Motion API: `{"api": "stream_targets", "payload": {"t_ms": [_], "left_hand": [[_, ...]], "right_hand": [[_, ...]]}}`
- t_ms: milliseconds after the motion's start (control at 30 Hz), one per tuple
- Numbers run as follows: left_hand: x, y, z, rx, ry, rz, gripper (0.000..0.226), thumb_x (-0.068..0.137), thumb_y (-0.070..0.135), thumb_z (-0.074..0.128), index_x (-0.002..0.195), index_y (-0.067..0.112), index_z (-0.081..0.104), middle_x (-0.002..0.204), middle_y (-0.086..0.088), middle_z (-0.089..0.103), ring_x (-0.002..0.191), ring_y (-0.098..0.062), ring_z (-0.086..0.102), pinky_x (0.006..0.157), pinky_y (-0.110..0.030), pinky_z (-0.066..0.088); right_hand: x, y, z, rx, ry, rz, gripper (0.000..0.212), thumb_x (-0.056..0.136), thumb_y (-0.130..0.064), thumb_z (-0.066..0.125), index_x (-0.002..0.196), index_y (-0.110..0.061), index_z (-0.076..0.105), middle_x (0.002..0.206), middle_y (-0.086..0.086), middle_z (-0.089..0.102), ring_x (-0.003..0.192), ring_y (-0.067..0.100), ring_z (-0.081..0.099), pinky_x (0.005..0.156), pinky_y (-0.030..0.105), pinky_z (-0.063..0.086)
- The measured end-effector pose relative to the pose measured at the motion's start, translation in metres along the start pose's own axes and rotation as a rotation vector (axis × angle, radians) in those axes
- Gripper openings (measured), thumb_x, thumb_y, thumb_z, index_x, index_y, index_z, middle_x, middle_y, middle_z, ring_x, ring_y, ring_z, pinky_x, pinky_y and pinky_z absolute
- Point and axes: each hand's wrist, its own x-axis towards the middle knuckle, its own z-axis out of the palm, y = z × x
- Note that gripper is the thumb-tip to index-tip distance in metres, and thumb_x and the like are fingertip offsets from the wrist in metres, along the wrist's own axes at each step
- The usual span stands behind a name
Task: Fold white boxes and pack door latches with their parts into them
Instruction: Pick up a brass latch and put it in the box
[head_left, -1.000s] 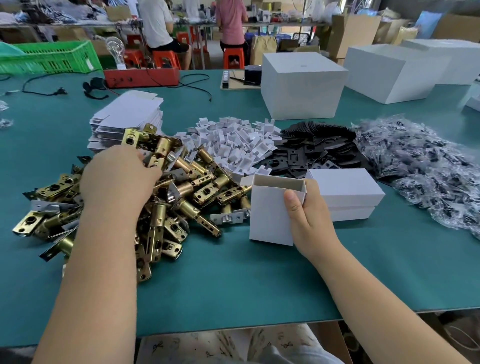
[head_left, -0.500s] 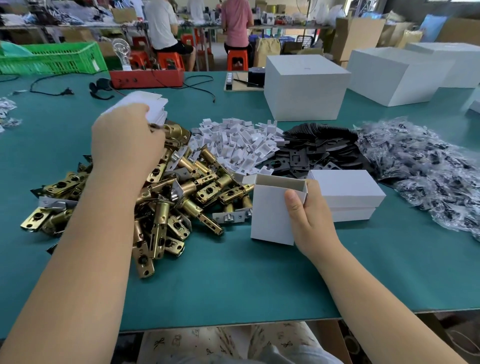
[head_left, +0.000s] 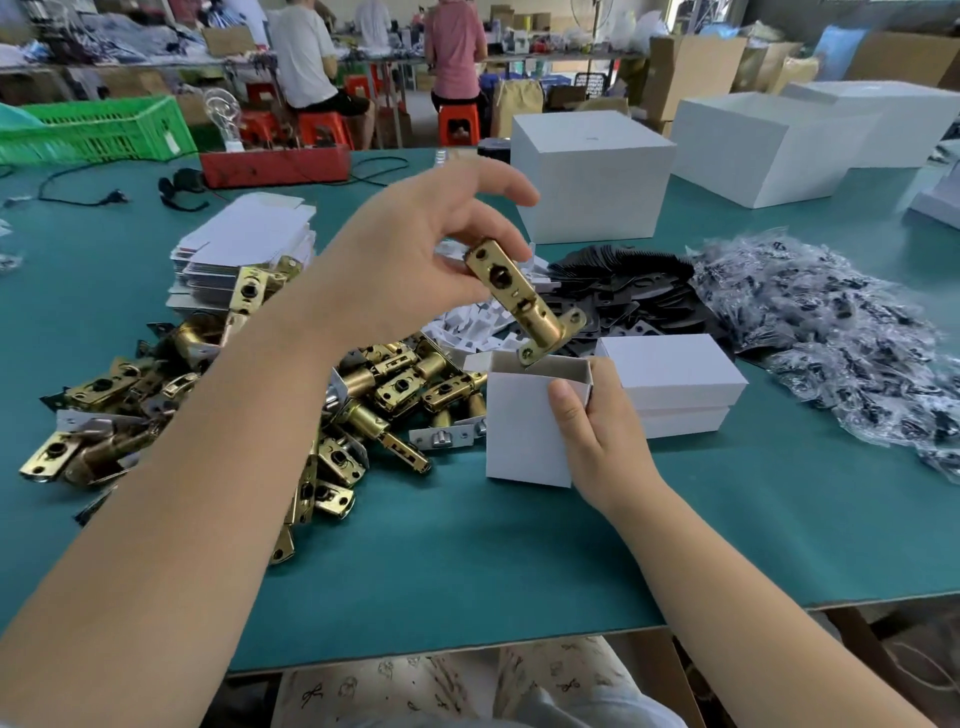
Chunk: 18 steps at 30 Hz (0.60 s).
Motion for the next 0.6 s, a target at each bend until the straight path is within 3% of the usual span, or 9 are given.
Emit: {"api": "stream_targets", "payload": {"t_ms": [133, 233, 333, 400, 500, 600], "left_hand": [[0.003, -0.004, 0.008, -0.008, -0.041, -0.005, 0.063, 0.079, -0.020, 0.062, 0.121, 0.026, 0.053, 0.096, 0.009, 0.070, 0.100, -0.006, 0.066, 0.081, -0.020, 0.055], [0.004, -0.005, 0.006, -0.029, -0.067, -0.018, 0.067, 0.078, -0.023, 0.058, 0.117, 0.031, 0.053, 0.093, 0.007, 0.071, 0.096, -0.007, 0.067, 0.079, -0.019, 0.055], [0.005, -0.004, 0.001, -0.023, -0.111, -0.035, 0.072, 0.078, -0.025, 0.057, 0.113, 0.038, 0.054, 0.096, 0.010, 0.071, 0.095, -0.010, 0.068, 0.080, -0.030, 0.058], [0.006, -0.001, 0.000, -0.009, -0.143, -0.038, 0.072, 0.079, -0.025, 0.056, 0.112, 0.038, 0.056, 0.096, 0.009, 0.072, 0.097, -0.011, 0.067, 0.083, -0.036, 0.058], [0.009, 0.006, 0.002, 0.051, -0.177, -0.029, 0.067, 0.079, -0.025, 0.053, 0.109, 0.034, 0.059, 0.093, 0.008, 0.072, 0.094, -0.006, 0.067, 0.078, -0.021, 0.056], [0.009, 0.014, 0.003, 0.150, -0.193, -0.029, 0.064, 0.079, -0.023, 0.052, 0.112, 0.032, 0.059, 0.098, 0.013, 0.070, 0.088, 0.007, 0.064, 0.073, -0.009, 0.049]], "right_hand": [[0.001, 0.001, -0.002, -0.001, 0.003, 0.017, 0.049, 0.079, -0.071, 0.026, 0.095, -0.026, 0.042, 0.079, -0.010, 0.048, 0.070, -0.007, 0.047, 0.058, 0.015, 0.036], [0.002, 0.000, -0.002, 0.009, 0.003, -0.003, 0.036, 0.081, -0.069, 0.027, 0.086, -0.035, 0.038, 0.076, -0.012, 0.045, 0.067, -0.008, 0.047, 0.055, 0.014, 0.035], [0.001, -0.001, -0.001, 0.005, -0.007, -0.038, 0.031, 0.083, -0.068, 0.029, 0.086, -0.039, 0.037, 0.075, -0.015, 0.043, 0.069, -0.007, 0.046, 0.055, 0.015, 0.034], [0.001, 0.000, -0.001, 0.024, -0.026, -0.047, 0.043, 0.082, -0.076, 0.029, 0.093, -0.037, 0.041, 0.079, -0.013, 0.046, 0.073, 0.000, 0.048, 0.058, 0.020, 0.037], [0.000, 0.001, -0.001, 0.052, -0.050, -0.073, 0.062, 0.079, -0.084, 0.026, 0.102, -0.029, 0.045, 0.087, -0.009, 0.051, 0.076, 0.007, 0.049, 0.067, 0.028, 0.042], [0.000, 0.002, -0.002, 0.068, -0.068, -0.089, 0.043, 0.083, -0.078, 0.031, 0.100, -0.040, 0.042, 0.081, -0.013, 0.051, 0.072, 0.003, 0.048, 0.065, 0.027, 0.040]]}}
